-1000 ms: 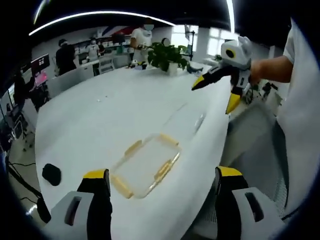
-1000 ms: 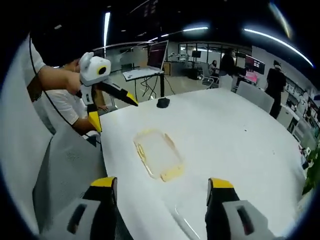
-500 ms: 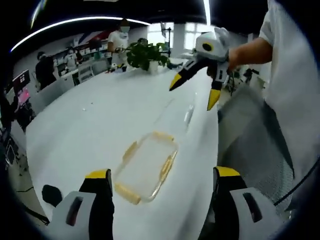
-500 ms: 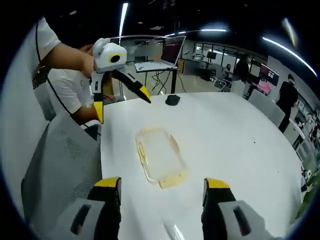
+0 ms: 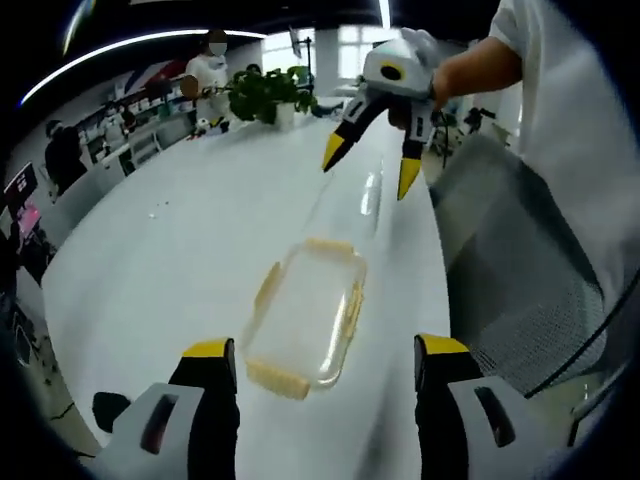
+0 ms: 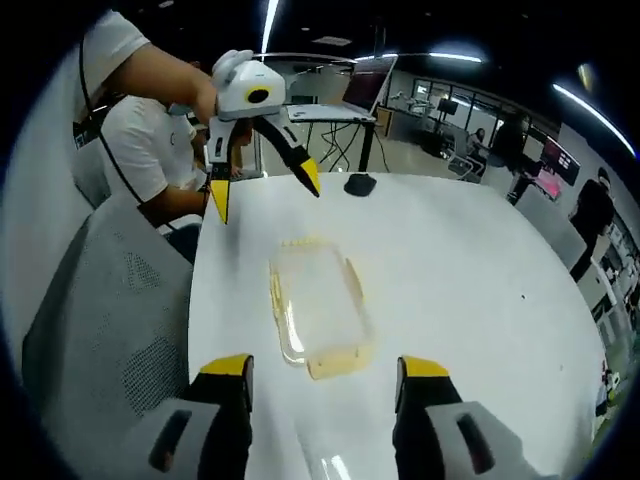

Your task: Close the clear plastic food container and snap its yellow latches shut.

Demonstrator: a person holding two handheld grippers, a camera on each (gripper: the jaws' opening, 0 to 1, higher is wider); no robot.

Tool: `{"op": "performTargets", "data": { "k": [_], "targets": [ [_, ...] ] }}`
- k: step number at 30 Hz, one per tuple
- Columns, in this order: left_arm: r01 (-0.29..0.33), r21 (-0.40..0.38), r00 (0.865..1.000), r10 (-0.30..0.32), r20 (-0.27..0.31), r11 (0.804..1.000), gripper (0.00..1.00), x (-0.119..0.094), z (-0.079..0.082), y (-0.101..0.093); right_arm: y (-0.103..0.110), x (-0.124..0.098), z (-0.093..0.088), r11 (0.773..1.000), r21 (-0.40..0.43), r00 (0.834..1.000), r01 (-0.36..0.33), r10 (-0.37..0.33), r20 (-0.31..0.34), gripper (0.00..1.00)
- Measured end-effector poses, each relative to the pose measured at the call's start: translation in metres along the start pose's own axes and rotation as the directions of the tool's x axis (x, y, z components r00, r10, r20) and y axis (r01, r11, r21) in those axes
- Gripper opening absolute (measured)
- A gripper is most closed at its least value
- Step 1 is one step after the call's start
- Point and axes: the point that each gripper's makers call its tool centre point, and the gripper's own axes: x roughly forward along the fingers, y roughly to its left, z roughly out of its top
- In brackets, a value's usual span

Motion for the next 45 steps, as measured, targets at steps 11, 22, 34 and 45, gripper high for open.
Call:
{"op": "performTargets", "data": {
  "k": [11, 22, 34, 45],
  "targets": [
    [0.051, 0.024, 0.999, -0.051, -0.011, 0.998, 0.63, 0.014, -0.011, 0.015, -0.006, 0.029, -0.011, 0.993, -0.1, 0.996, -0.054, 0.046, -0.08, 0.51],
    [0.103, 0.086, 0.992, -0.097, -0.076, 0.991, 0.57, 0.032, -0.029, 0.024, 0.002, 0.05, -0.025, 0.982, -0.148, 0.984, -0.12, 0.097, -0.148, 0.49],
    [0.149, 0.143, 0.98, -0.127, -0.153, 0.978, 0.52, 0.041, -0.052, 0.031, -0.003, 0.062, -0.032, 0.982, -0.133, 0.979, -0.137, 0.113, -0.172, 0.47],
    [0.168, 0.184, 0.971, -0.131, -0.199, 0.968, 0.5, 0.046, -0.064, 0.034, -0.004, 0.075, -0.04, 0.976, -0.152, 0.968, -0.154, 0.118, -0.221, 0.44]
  ]
}}
